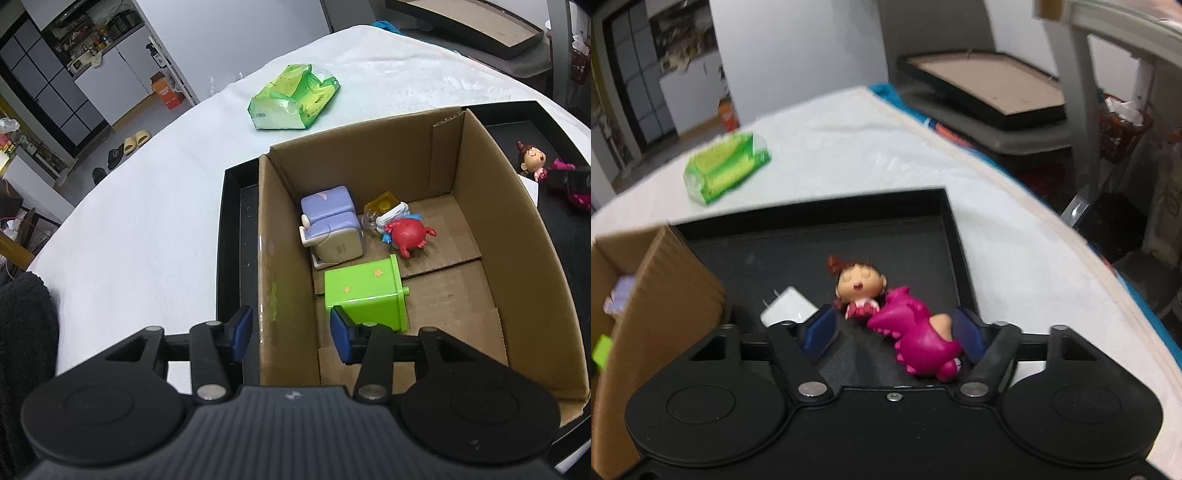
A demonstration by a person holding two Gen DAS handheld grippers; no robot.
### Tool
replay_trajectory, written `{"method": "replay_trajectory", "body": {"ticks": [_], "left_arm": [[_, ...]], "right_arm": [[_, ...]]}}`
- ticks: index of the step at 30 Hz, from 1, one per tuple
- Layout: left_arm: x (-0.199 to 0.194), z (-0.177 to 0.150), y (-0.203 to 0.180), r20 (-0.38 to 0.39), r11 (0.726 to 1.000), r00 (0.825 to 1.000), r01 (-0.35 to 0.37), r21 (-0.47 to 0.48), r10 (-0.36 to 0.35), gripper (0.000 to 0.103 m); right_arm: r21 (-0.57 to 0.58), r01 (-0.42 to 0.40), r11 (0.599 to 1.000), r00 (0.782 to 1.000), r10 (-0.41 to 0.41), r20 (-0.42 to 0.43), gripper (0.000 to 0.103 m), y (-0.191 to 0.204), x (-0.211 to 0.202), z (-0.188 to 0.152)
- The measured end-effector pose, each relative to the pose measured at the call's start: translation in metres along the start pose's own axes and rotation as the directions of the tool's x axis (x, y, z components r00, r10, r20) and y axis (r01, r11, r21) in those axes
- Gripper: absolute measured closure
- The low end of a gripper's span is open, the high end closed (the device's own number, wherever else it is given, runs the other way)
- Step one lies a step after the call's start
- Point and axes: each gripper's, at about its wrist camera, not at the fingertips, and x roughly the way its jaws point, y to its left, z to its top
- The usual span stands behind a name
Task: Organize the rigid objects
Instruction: 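Move the right tool to the pink doll and grasp it, then carry the pink doll into the cardboard box and open the right gripper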
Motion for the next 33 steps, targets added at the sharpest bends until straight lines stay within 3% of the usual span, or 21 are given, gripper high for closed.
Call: {"method": "replay_trajectory", "body": {"ticks": [1, 3, 5, 14, 33], "left_arm": [[0.000, 0.000, 0.001, -0.001, 1.000, 1.000, 0.001, -0.005, -0.001, 0.058], [-0.001, 0.000, 0.002, 0.000, 1.000, 1.000, 0.001, -0.008, -0.001, 0.057], [-0.002, -0.001, 0.002, 0.001, 1.000, 1.000, 0.002, -0.009, -0.002, 0.057], [-0.006, -0.002, 0.004, 0.016, 0.999, 1.000, 0.025, -0.020, -0.025, 0.057], [-0.015, -0.015, 0.021, 0.039, 0.992, 0.995, 0.099, -0.073, -0.097, 0.057]], "right_arm": [[-0.023, 0.014, 1.000, 1.000, -0.014, -0.010, 0.037, 0.002, 0.002, -0.001], [-0.031, 0.021, 0.999, 0.999, -0.023, -0.048, 0.053, 0.003, 0.007, -0.003], [-0.012, 0.011, 1.000, 0.995, -0.013, -0.100, 0.061, 0.000, 0.011, -0.009], [-0.006, 0.011, 1.000, 0.997, -0.011, -0.077, 0.063, -0.001, -0.012, -0.021], [-0.050, 0.000, 0.999, 1.000, 0.001, 0.022, 0.063, 0.043, -0.072, 0.002]]}}
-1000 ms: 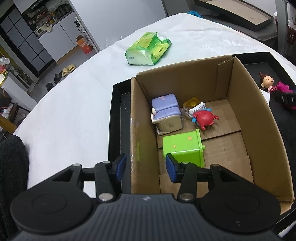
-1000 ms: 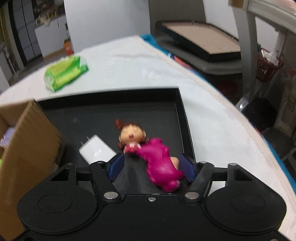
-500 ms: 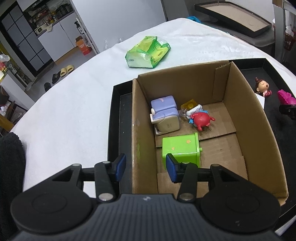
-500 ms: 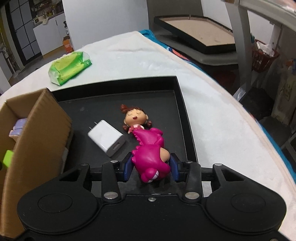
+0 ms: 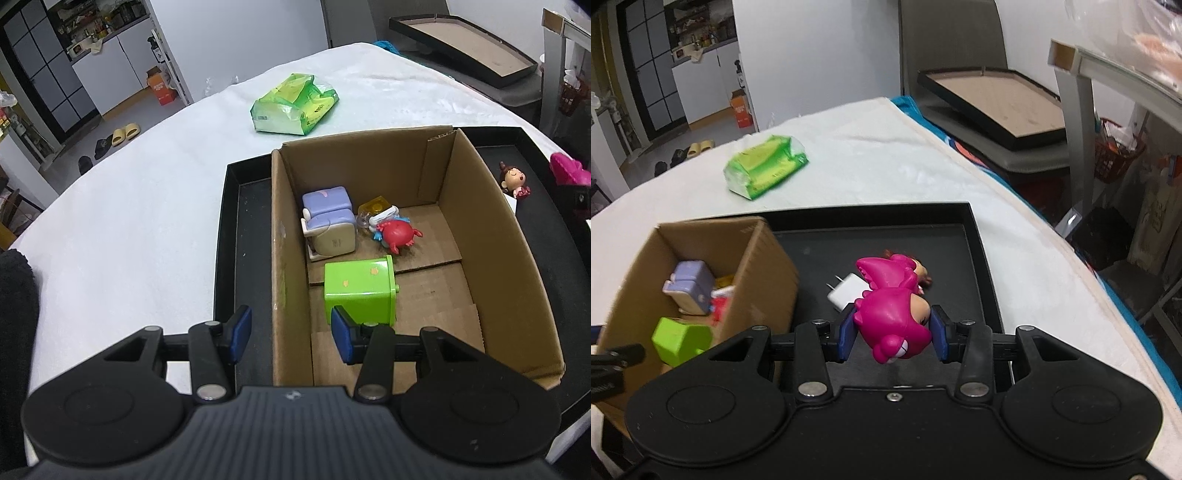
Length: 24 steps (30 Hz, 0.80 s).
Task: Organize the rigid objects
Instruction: 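Carry the pink doll into the cardboard box and open the right gripper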
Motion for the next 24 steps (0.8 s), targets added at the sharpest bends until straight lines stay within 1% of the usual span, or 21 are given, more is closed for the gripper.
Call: {"method": "replay_trajectory", "body": {"ticks": [7, 14, 18, 21, 23, 24], "left_arm": [[-0.002, -0.003, 0.009, -0.005, 0.998, 0.999, 0.053, -0.028, -0.053, 0.057], [-0.001, -0.006, 0.013, -0.018, 0.995, 0.995, 0.096, -0.036, -0.097, 0.058], [0.000, -0.008, 0.019, -0.026, 0.989, 0.991, 0.132, -0.065, -0.134, 0.061], [0.000, -0.009, 0.024, -0.020, 0.986, 0.989, 0.145, -0.084, -0.147, 0.067], [0.001, -0.010, 0.027, -0.021, 0.982, 0.986, 0.164, -0.095, -0.167, 0.080], [0.001, -0.010, 0.028, -0.021, 0.980, 0.984, 0.172, -0.099, -0.175, 0.083]], "right_arm": [[-0.036, -0.004, 0.999, 1.000, 0.005, 0.024, 0.063, 0.026, -0.016, 0.008], [-0.076, -0.015, 0.997, 0.999, 0.019, 0.045, 0.063, 0.049, -0.030, 0.014], [-0.102, -0.036, 0.994, 0.998, 0.042, 0.054, 0.063, 0.066, -0.038, 0.017], [-0.128, -0.046, 0.991, 0.997, 0.053, 0.055, 0.063, 0.080, -0.040, 0.019], [-0.141, -0.054, 0.989, 0.997, 0.062, 0.051, 0.063, 0.089, -0.040, 0.020], [-0.146, -0.057, 0.988, 0.997, 0.065, 0.050, 0.063, 0.093, -0.041, 0.021]]}}
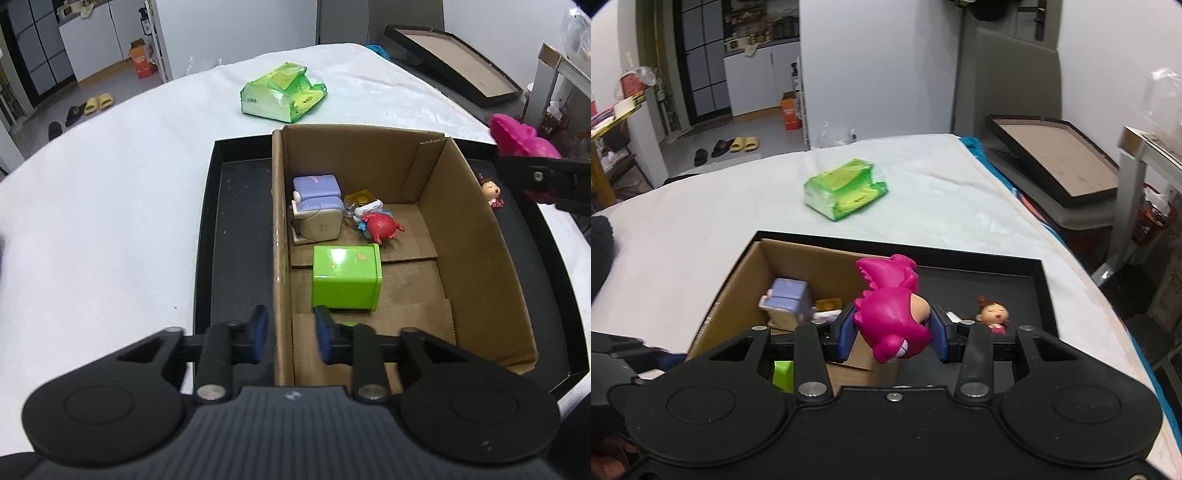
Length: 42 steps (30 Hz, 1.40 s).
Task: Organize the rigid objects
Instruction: 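Carry the pink doll into the cardboard box and open the right gripper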
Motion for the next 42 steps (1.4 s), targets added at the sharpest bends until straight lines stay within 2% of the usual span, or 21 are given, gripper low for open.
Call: {"method": "replay_trajectory", "body": {"ticks": [2, 4, 16, 18, 19, 21, 22, 25, 27, 33, 37, 39, 42], "left_arm": [[0.000, 0.000, 0.003, 0.004, 1.000, 1.000, 0.005, -0.010, -0.004, 0.090], [0.000, 0.000, 0.007, 0.006, 1.000, 1.000, 0.014, -0.027, -0.014, 0.092], [-0.003, -0.002, 0.021, 0.026, 0.996, 0.997, 0.074, -0.058, -0.073, 0.092], [-0.004, -0.002, 0.021, 0.033, 0.995, 0.997, 0.078, -0.056, -0.076, 0.092], [-0.004, -0.002, 0.022, 0.035, 0.995, 0.996, 0.081, -0.056, -0.079, 0.092], [-0.005, -0.002, 0.023, 0.037, 0.994, 0.996, 0.088, -0.061, -0.086, 0.092], [-0.005, -0.002, 0.023, 0.038, 0.994, 0.996, 0.086, -0.062, -0.084, 0.092], [-0.006, -0.002, 0.025, 0.041, 0.993, 0.995, 0.096, -0.068, -0.093, 0.092], [-0.006, -0.002, 0.024, 0.042, 0.993, 0.995, 0.092, -0.069, -0.089, 0.092], [-0.009, -0.001, 0.023, 0.049, 0.994, 0.996, 0.082, -0.068, -0.079, 0.091], [-0.011, -0.001, 0.023, 0.053, 0.995, 0.997, 0.067, -0.074, -0.063, 0.088], [-0.012, 0.000, 0.021, 0.052, 0.996, 0.998, 0.051, -0.068, -0.047, 0.088], [-0.013, 0.000, 0.018, 0.055, 0.997, 0.998, 0.035, -0.064, -0.031, 0.087]], "right_arm": [[-0.019, 0.001, 1.000, 1.000, -0.001, -0.003, 0.063, 0.009, 0.001, 0.002], [-0.033, 0.000, 0.999, 1.000, 0.000, -0.009, 0.063, 0.017, 0.003, 0.002], [-0.077, 0.047, 0.996, 0.998, -0.050, -0.032, 0.062, 0.046, 0.019, 0.015], [-0.085, 0.076, 0.994, 0.996, -0.079, -0.032, 0.061, 0.048, 0.024, 0.019], [-0.093, 0.098, 0.991, 0.994, -0.102, -0.034, 0.058, 0.048, 0.026, 0.021], [-0.101, 0.124, 0.987, 0.991, -0.128, -0.033, 0.047, 0.047, 0.028, 0.024], [-0.099, 0.136, 0.986, 0.990, -0.139, -0.026, 0.046, 0.046, 0.027, 0.025], [-0.088, 0.133, 0.987, 0.991, -0.135, -0.017, 0.039, 0.042, 0.021, 0.022], [-0.071, 0.139, 0.988, 0.990, -0.140, -0.011, 0.029, 0.038, 0.017, 0.017], [0.011, 0.148, 0.989, 0.989, -0.148, -0.011, 0.015, 0.019, 0.009, -0.003], [0.027, 0.169, 0.985, 0.986, -0.169, -0.016, 0.013, 0.010, 0.008, -0.015], [0.034, 0.172, 0.984, 0.985, -0.172, -0.021, 0.008, 0.005, 0.008, -0.019], [0.037, 0.183, 0.983, 0.983, -0.182, -0.014, 0.005, 0.001, 0.007, -0.023]]}}
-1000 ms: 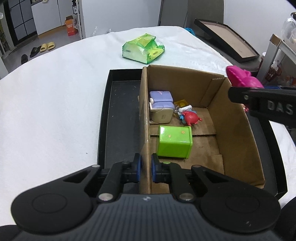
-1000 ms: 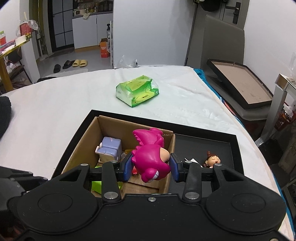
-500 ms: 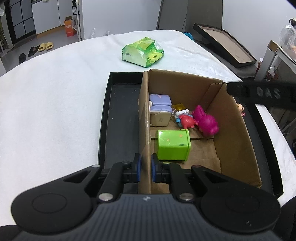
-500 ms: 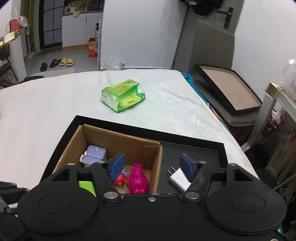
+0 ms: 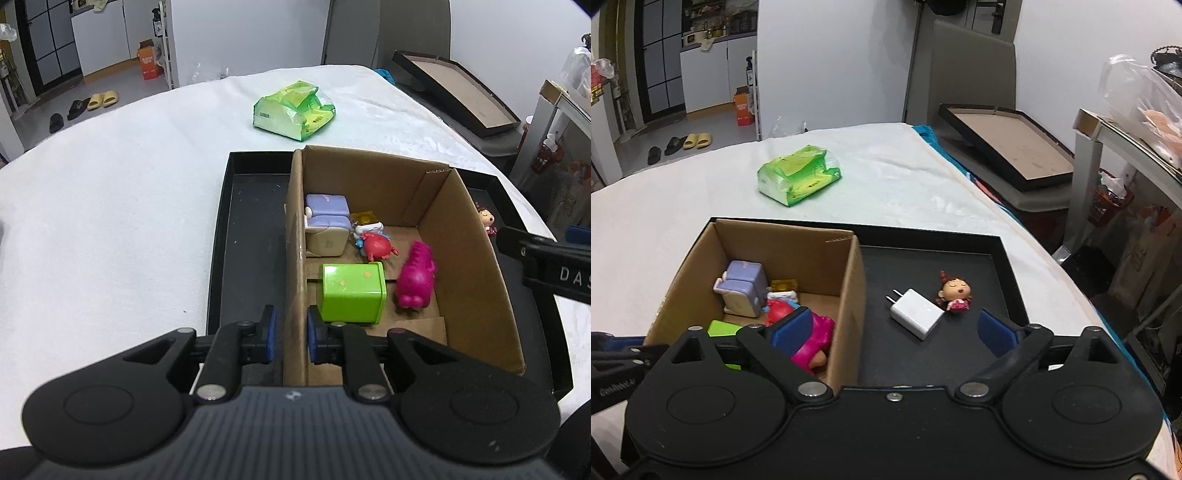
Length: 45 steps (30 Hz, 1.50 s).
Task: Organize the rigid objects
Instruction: 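Carry the pink doll into the cardboard box and open the right gripper, then move the right tool to the white plug and grasp it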
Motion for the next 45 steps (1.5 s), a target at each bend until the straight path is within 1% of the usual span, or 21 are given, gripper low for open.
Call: {"method": "replay_trajectory", "body": {"ticks": [3, 6, 8, 14, 17, 21, 24, 28, 30, 31, 36, 39, 45], "left_arm": [[0.001, 0.001, -0.006, -0.010, 0.999, 0.999, -0.031, 0.019, 0.031, 0.085], [-0.001, 0.002, -0.007, -0.005, 0.999, 0.999, -0.038, 0.020, 0.038, 0.081], [-0.003, 0.004, -0.010, 0.010, 0.998, 0.998, -0.057, 0.026, 0.057, 0.076], [-0.003, 0.006, -0.015, 0.012, 0.995, 0.996, -0.094, 0.047, 0.093, 0.069], [-0.001, 0.009, -0.018, 0.009, 0.992, 0.994, -0.114, 0.054, 0.113, 0.068], [0.002, 0.013, -0.022, 0.007, 0.988, 0.991, -0.134, 0.071, 0.134, 0.067], [0.005, 0.016, -0.023, -0.001, 0.987, 0.990, -0.144, 0.074, 0.144, 0.066], [0.009, 0.018, -0.023, -0.014, 0.986, 0.989, -0.148, 0.077, 0.150, 0.065], [0.013, 0.019, -0.026, -0.025, 0.983, 0.986, -0.160, 0.089, 0.162, 0.064], [0.016, 0.020, -0.028, -0.030, 0.981, 0.985, -0.168, 0.096, 0.171, 0.064], [0.025, 0.025, -0.033, -0.042, 0.977, 0.981, -0.186, 0.102, 0.191, 0.062], [0.029, 0.027, -0.035, -0.044, 0.973, 0.978, -0.198, 0.117, 0.204, 0.061], [0.033, 0.032, -0.038, -0.047, 0.971, 0.976, -0.207, 0.118, 0.213, 0.060]], "right_arm": [[0.003, -0.004, 1.000, 1.000, 0.004, -0.004, 0.005, -0.005, 0.001, -0.004], [0.020, -0.010, 1.000, 1.000, 0.010, -0.005, 0.005, -0.009, 0.004, -0.007], [0.035, -0.024, 0.999, 1.000, 0.024, -0.001, 0.005, -0.014, 0.005, -0.010], [0.097, -0.071, 0.993, 0.997, 0.072, 0.000, 0.006, -0.032, 0.013, -0.018], [0.109, -0.090, 0.990, 0.996, 0.090, 0.007, 0.006, -0.037, 0.016, -0.018], [0.128, -0.124, 0.984, 0.992, 0.123, 0.015, 0.011, -0.044, 0.023, -0.017], [0.138, -0.143, 0.980, 0.990, 0.143, 0.013, 0.012, -0.048, 0.031, -0.017], [0.109, -0.155, 0.982, 0.988, 0.156, -0.001, 0.013, -0.054, 0.046, -0.018], [0.100, -0.168, 0.981, 0.985, 0.171, -0.019, 0.023, -0.058, 0.055, -0.018], [0.100, -0.176, 0.979, 0.983, 0.180, -0.029, 0.024, -0.060, 0.059, -0.018], [0.082, -0.197, 0.977, 0.976, 0.203, -0.075, 0.024, -0.065, 0.081, -0.019], [0.066, -0.209, 0.976, 0.973, 0.214, -0.090, 0.024, -0.068, 0.092, -0.020], [0.045, -0.223, 0.974, 0.967, 0.227, -0.115, 0.024, -0.071, 0.112, -0.019]]}}
